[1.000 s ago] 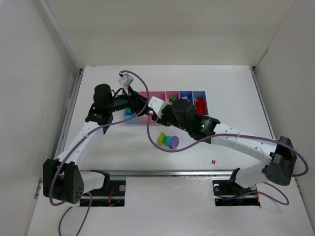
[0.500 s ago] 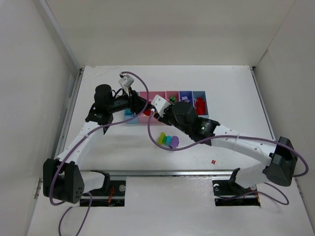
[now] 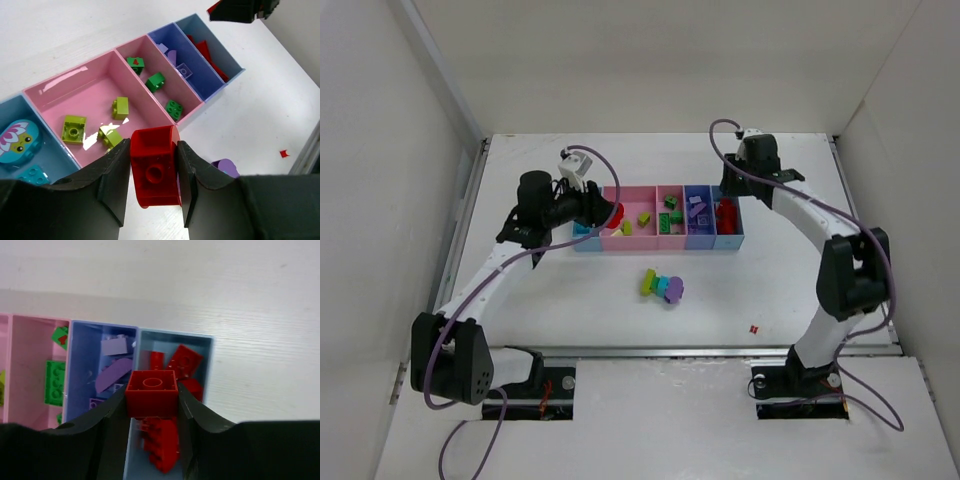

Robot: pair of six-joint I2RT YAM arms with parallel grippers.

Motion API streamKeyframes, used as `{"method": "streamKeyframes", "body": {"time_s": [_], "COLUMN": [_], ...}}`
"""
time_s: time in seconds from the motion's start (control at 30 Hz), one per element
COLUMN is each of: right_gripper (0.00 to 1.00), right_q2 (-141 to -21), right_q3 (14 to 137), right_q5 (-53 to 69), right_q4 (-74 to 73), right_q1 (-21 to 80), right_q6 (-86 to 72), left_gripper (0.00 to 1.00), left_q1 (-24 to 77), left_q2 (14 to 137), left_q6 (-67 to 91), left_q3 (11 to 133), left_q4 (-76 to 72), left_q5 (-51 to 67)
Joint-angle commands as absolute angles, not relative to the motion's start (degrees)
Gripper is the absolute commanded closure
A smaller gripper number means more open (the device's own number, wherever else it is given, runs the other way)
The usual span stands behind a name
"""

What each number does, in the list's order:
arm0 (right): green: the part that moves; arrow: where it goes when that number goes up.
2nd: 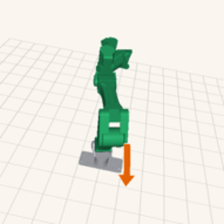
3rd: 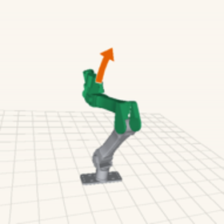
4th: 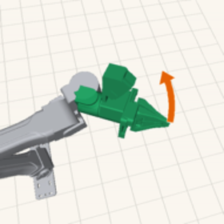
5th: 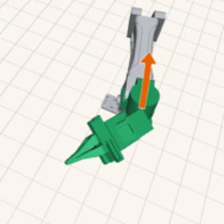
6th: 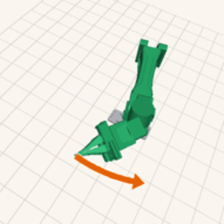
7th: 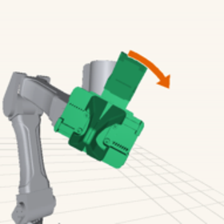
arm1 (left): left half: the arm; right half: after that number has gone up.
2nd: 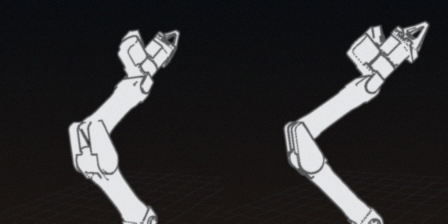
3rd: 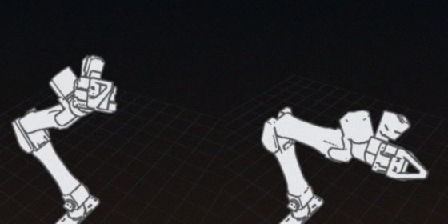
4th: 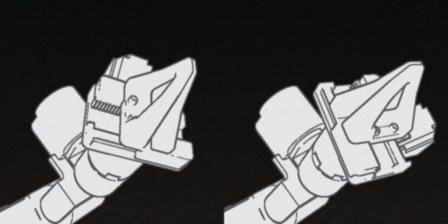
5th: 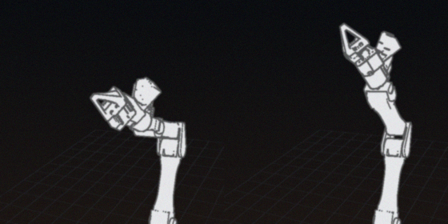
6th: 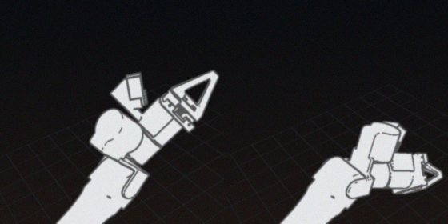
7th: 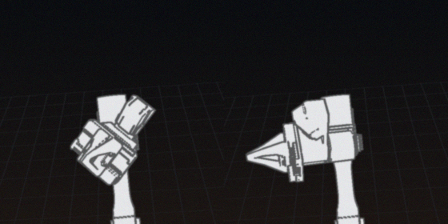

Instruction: Sort the legos into containers by color

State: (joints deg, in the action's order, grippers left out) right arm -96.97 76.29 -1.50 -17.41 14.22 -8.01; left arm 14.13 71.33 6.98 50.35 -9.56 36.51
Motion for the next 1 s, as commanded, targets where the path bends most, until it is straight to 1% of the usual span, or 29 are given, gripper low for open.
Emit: {"method": "streamKeyframes", "body": {"time_s": [0.0, 0.1, 0.2, 0.4, 0.5, 0.53, 0.6, 0.63, 0.73, 0.77, 0.8, 0.87, 0.97], "right_gripper": [1.00, 1.00, 1.00, 1.00, 0.94, 0.79, 0.56, 0.42, 0.30, 0.11, 0.11, 0.00, 0.00], "right_q2": [-102.3, -104.7, -104.7, -104.7, -104.7, -105.4, -106.1, -106.1, -106.1, -104.6, -104.0, -102.2, -100.2], "right_q3": [82.6, 83.1, 83.1, 82.6, 83.2, 83.2, 84.3, 84.3, 86.2, 86.9, 87.8, 90.5, 95.0], "right_q5": [6.1, 5.9, 2.6, 1.9, 1.9, 1.9, 2.5, 3.1, 4.6, 4.6, 4.0, 3.0, 2.5], "right_q4": [-24.9, -24.9, -24.3, -22.1, -22.8, -22.8, -24.2, -24.8, -26.0, -27.1, -27.9, -29.9, -33.5], "right_q1": [15.3, 15.3, 14.8, 14.2, 14.2, 14.2, 14.2, 14.2, 14.2, 14.2, 14.2, 14.2, 14.2], "right_q6": [-12.9, -14.7, -17.3, -18.7, -18.7, -18.7, -18.7, -18.7, -18.7, -18.7, -18.7, -18.2, -17.4], "left_gripper": [1.00, 1.00, 1.00, 1.00, 1.00, 1.00, 1.00, 1.00, 1.00, 1.00, 1.00, 1.00, 1.00], "left_q1": [14.1, 14.1, 14.1, 14.6, 15.3, 15.9, 17.3, 17.9, 20.4, 20.9, 21.8, 22.6, 24.7], "left_q2": [71.0, 71.6, 72.7, 75.1, 76.5, 77.9, 79.3, 81.0, 83.5, 85.2, 86.2, 89.8, 95.9], "left_q6": [5.1, 3.7, 2.4, 1.8, 0.5, 0.5, -0.2, -0.8, -3.5, -3.5, -4.2, -4.2, -2.6], "left_q3": [53.4, 54.0, 54.7, 56.9, 58.4, 58.4, 60.6, 61.3, 64.9, 66.8, 67.8, 70.3, 76.9], "left_q4": [-11.2, -11.3, -10.7, -10.2, -9.7, -9.7, -9.1, -8.3, -7.7, -7.7, -7.7, -7.7, -7.7], "left_q5": [34.9, 34.9, 34.4, 34.4, 34.4, 34.4, 34.4, 34.4, 34.4, 34.4, 35.1, 35.9, 36.7]}}
